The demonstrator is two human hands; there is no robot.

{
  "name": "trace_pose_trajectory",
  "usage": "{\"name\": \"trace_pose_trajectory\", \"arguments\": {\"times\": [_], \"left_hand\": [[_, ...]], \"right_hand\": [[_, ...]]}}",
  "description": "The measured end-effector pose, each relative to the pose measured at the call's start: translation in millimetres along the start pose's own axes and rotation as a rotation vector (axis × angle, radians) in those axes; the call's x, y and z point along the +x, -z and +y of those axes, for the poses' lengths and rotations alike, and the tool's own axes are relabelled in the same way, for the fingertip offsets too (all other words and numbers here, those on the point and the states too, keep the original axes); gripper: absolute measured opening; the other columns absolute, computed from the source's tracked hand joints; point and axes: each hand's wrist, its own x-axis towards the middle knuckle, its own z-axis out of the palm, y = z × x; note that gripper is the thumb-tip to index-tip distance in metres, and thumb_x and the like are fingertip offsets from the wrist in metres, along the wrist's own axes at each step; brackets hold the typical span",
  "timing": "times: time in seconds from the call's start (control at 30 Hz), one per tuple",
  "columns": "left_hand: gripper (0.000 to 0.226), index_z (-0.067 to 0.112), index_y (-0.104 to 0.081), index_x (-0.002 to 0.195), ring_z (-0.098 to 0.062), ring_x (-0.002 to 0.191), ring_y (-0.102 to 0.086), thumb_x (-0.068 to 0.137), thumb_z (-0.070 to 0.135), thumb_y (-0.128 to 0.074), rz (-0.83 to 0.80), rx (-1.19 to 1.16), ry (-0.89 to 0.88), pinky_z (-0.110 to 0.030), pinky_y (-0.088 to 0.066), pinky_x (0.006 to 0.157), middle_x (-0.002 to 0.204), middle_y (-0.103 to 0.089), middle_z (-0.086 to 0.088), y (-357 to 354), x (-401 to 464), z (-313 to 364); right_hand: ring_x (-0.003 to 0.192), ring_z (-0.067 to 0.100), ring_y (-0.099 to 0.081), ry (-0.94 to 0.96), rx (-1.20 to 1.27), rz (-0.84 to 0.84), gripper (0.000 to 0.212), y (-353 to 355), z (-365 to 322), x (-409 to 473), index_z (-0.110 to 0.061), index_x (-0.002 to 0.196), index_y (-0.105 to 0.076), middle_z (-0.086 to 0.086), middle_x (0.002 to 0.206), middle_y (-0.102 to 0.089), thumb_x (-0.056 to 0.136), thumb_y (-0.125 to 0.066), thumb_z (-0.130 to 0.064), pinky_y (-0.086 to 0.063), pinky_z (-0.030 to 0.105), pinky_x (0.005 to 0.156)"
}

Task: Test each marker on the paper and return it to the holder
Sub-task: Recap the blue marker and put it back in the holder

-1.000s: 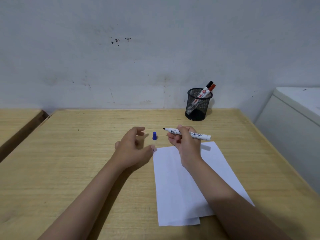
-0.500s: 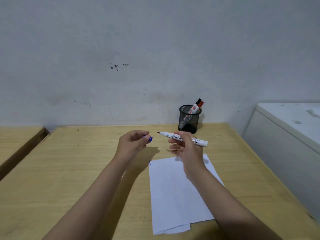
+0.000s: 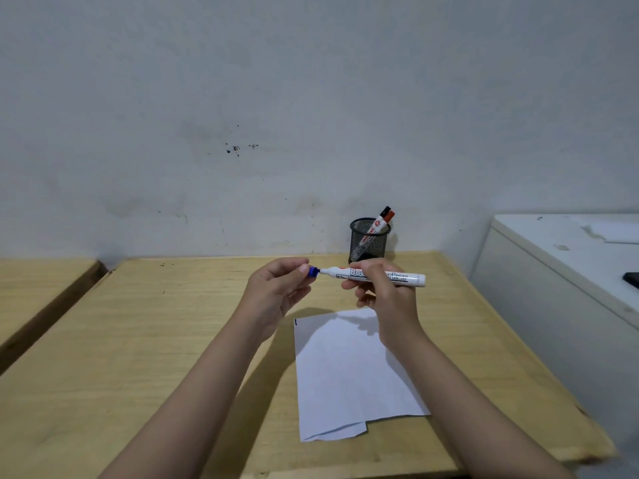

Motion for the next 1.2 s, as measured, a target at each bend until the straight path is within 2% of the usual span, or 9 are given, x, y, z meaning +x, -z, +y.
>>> {"name": "trace_pose_trajectory", "arguments": {"times": [0.23,0.4,0.5,0.67,0.77,0.87,0.93,1.03,1.2], "left_hand": [[0.010,0.014,-0.068,0.081,-0.009,0.069,-0.068,0.082,0.006,-0.063,-0.030,-0.017,-0.014,-0.023,-0.055,0.075,0.073,-0.072,0.002,-9,-9,2],[0.008,0.007,-0.066,0.082,-0.010,0.062,-0.067,0.079,0.000,-0.064,-0.032,-0.027,-0.132,-0.019,-0.056,0.068,0.068,-0.070,-0.001,-13,-11,11],[0.008,0.007,-0.067,0.079,-0.015,0.069,-0.067,0.077,0.000,-0.066,-0.018,0.021,-0.196,-0.022,-0.055,0.073,0.072,-0.069,-0.005,-13,-11,13],[0.010,0.011,-0.071,0.078,-0.023,0.083,-0.061,0.075,0.002,-0.071,0.128,0.044,-0.287,-0.034,-0.051,0.086,0.075,-0.070,-0.005,-15,0,12],[0.010,0.010,-0.070,0.081,-0.020,0.080,-0.061,0.074,0.004,-0.073,0.144,0.168,-0.348,-0.031,-0.049,0.078,0.079,-0.068,-0.009,-14,10,17],[0.014,0.013,-0.071,0.080,-0.023,0.080,-0.064,0.071,0.004,-0.076,0.117,0.270,-0.352,-0.038,-0.051,0.082,0.080,-0.068,-0.016,-19,21,18],[0.015,0.013,-0.071,0.080,-0.025,0.080,-0.065,0.068,0.005,-0.078,0.106,0.298,-0.335,-0.042,-0.052,0.085,0.080,-0.068,-0.019,-25,30,18],[0.018,0.011,-0.070,0.082,-0.024,0.078,-0.065,0.067,0.008,-0.079,0.106,0.290,-0.327,-0.039,-0.052,0.084,0.080,-0.068,-0.019,-38,48,20],[0.029,0.011,-0.069,0.092,-0.012,0.081,-0.066,0.072,0.032,-0.076,0.118,0.425,-0.375,-0.020,-0.050,0.073,0.087,-0.071,-0.004,-61,85,18]], "right_hand": [[0.053,0.012,-0.052,0.051,-0.023,-0.094,0.017,1,1,-3,-0.011,0.075,-0.067,0.005,0.060,-0.070,0.077,-0.057,-0.025,-0.042,0.025,0.052],[0.071,0.015,-0.066,0.090,0.115,-0.189,0.013,-1,-1,-1,-0.013,0.077,-0.063,0.000,0.070,-0.072,0.089,-0.059,-0.016,-0.048,0.026,0.061],[0.069,0.010,-0.065,0.015,0.180,-0.204,0.020,-2,3,-1,-0.013,0.084,-0.065,0.000,0.075,-0.073,0.079,-0.066,-0.033,-0.049,0.026,0.063],[0.049,0.007,-0.056,-0.229,-0.196,-0.325,0.039,-7,2,3,-0.008,0.081,-0.066,0.002,0.063,-0.071,0.080,-0.062,-0.047,-0.048,0.024,0.055],[0.044,0.002,-0.048,0.072,-0.391,-0.199,0.021,-4,0,12,-0.009,0.069,-0.064,-0.002,0.054,-0.063,0.080,-0.072,-0.025,-0.042,0.020,0.052],[0.071,0.001,-0.055,0.429,-0.665,-0.071,0.020,2,-5,32,-0.016,0.085,-0.066,-0.008,0.078,-0.062,0.071,-0.079,-0.019,-0.042,0.010,0.066],[0.083,0.009,-0.060,0.413,-0.754,-0.138,0.031,5,-6,47,-0.014,0.099,-0.067,-0.007,0.089,-0.064,0.071,-0.078,-0.018,-0.047,0.018,0.076],[0.078,0.014,-0.067,0.439,-0.777,-0.208,0.034,7,-7,65,-0.011,0.110,-0.065,-0.003,0.082,-0.065,0.077,-0.073,-0.011,-0.054,0.031,0.081],[0.054,0.006,-0.058,0.599,-0.727,-0.024,0.038,26,-21,113,-0.025,0.115,-0.057,-0.004,0.066,-0.062,0.079,-0.063,-0.012,-0.051,0.020,0.060]]}}
